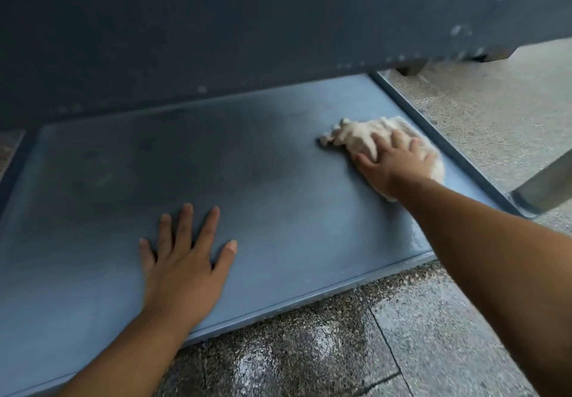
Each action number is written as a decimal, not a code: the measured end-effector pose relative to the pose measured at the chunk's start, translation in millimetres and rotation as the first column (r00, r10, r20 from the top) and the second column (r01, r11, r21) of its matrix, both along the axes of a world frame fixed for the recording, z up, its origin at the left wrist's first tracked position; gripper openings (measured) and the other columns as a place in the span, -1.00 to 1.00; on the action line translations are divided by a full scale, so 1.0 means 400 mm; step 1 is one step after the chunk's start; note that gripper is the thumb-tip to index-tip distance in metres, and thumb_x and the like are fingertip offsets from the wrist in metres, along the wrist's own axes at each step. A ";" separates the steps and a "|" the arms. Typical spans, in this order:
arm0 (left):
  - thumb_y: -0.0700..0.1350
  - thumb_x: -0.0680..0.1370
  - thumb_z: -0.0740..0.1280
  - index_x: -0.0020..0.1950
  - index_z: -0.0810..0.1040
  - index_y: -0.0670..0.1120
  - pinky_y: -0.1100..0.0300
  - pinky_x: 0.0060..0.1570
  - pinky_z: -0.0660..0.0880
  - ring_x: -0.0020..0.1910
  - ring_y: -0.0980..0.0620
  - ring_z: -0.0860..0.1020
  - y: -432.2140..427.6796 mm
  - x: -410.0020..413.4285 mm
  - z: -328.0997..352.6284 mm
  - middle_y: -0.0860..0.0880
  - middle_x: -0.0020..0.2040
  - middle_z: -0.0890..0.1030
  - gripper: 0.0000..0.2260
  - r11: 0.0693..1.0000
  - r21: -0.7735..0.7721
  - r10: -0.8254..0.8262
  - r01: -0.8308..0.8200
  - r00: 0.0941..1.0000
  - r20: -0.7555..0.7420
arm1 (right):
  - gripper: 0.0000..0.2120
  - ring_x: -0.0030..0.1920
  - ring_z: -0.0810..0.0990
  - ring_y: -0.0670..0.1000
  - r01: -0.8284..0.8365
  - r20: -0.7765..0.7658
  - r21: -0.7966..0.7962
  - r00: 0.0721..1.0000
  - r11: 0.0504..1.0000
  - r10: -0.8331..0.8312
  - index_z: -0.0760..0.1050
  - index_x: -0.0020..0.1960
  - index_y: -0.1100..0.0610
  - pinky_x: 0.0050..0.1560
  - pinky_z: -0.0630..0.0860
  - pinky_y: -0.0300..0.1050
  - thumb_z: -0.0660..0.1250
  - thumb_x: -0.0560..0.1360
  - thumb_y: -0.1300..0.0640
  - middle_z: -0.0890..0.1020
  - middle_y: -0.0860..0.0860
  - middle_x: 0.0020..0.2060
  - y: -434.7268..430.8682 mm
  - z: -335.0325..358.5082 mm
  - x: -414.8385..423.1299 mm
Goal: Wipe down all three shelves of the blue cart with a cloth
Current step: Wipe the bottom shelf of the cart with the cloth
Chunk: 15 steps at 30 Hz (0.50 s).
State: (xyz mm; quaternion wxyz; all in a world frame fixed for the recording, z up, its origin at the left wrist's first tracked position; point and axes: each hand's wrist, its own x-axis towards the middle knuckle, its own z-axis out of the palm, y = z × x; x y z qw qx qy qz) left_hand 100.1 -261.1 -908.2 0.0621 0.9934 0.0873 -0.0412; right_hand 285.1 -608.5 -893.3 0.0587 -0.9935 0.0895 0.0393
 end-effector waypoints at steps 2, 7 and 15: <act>0.40 0.50 -0.33 0.53 -0.31 0.31 -0.22 0.50 -0.18 0.58 -0.06 -0.27 0.011 -0.004 0.008 0.04 0.62 -0.26 -0.40 0.999 0.015 -0.030 0.031 0.999 -0.016 | -0.17 0.59 0.03 0.22 0.050 0.028 -0.010 0.998 0.999 -0.050 0.02 0.59 -0.18 0.50 0.02 0.37 -0.12 0.41 -0.53 0.06 0.04 0.62 -0.066 0.000 -0.010; 0.37 0.47 -0.36 0.51 -0.37 0.29 -0.07 0.53 -0.20 0.55 0.06 -0.37 0.089 -0.034 0.027 0.09 0.59 -0.33 -0.39 0.974 0.033 -0.223 0.225 0.974 -0.045 | -0.25 0.60 0.04 0.15 0.041 0.031 -0.009 0.999 0.999 -0.041 0.02 0.60 -0.16 0.52 0.01 0.33 -0.09 0.49 -0.46 0.05 0.02 0.63 -0.082 -0.003 -0.032; 0.31 0.50 -0.36 0.58 -0.27 0.20 -0.12 0.53 -0.18 0.57 0.01 -0.31 0.079 -0.028 0.020 0.02 0.62 -0.25 -0.36 0.976 0.064 -0.208 0.209 0.978 -0.030 | -0.33 0.59 0.04 0.17 -0.127 0.039 0.000 0.991 0.992 0.127 0.00 0.60 -0.15 0.46 0.01 0.36 -0.06 0.54 -0.36 0.10 -0.02 0.62 0.196 0.006 -0.194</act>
